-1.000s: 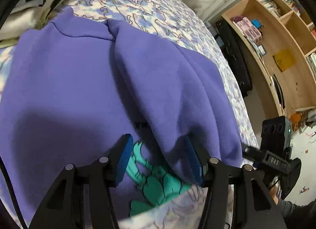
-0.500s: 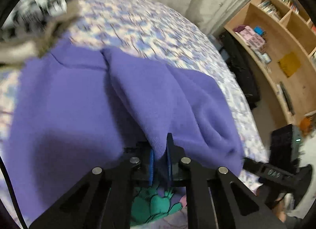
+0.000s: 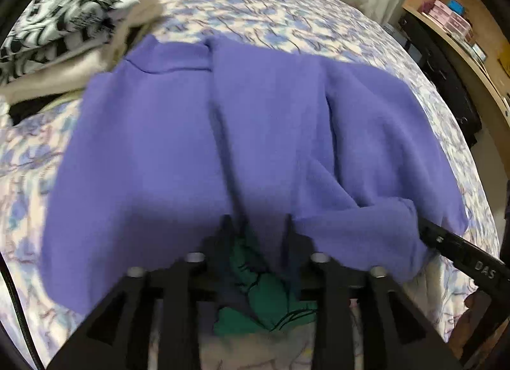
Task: Fold large clothes
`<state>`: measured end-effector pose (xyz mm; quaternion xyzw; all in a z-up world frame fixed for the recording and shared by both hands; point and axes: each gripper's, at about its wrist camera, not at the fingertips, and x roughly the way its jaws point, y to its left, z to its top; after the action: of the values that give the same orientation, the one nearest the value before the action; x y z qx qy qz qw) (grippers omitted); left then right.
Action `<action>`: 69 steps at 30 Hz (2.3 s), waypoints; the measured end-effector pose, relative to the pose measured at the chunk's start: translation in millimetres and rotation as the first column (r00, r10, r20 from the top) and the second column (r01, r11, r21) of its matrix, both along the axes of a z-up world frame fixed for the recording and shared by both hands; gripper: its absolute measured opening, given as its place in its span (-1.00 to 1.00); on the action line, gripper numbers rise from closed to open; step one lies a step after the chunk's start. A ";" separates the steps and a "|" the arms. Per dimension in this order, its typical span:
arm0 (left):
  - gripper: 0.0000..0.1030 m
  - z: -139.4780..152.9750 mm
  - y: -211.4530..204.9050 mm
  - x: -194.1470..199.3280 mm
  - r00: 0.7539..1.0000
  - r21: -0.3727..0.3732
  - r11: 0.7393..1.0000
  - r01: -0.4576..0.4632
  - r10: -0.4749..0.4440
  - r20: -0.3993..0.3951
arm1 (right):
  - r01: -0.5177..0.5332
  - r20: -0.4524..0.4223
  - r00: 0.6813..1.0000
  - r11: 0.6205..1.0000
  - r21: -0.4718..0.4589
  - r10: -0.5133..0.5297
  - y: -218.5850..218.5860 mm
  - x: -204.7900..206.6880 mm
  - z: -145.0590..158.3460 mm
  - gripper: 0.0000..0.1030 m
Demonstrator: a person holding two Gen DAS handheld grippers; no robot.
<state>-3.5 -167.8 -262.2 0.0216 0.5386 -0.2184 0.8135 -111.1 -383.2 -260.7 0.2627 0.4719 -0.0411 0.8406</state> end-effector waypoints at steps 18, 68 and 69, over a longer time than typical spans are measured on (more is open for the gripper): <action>-0.74 42.3 -43.9 36.1 0.995 -0.074 0.997 0.033 -0.026 0.094 | -0.160 0.172 0.970 0.983 -0.090 0.174 18.2 89.8 33.6 -0.53; -0.78 11.9 -27.2 -35.7 0.995 -0.018 0.997 0.076 -0.077 -0.065 | -0.210 0.020 0.977 0.976 -0.062 0.211 51.7 22.2 3.1 -0.94; -0.78 14.2 -26.8 -36.4 0.995 -0.017 0.997 0.075 -0.076 -0.062 | -0.202 0.019 0.979 0.977 -0.063 0.204 51.6 20.8 6.0 -0.94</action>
<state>-39.9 -194.6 -248.0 0.0294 0.5610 -0.2536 0.7875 -90.2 -331.6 -254.7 0.1878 0.4841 0.0338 0.8539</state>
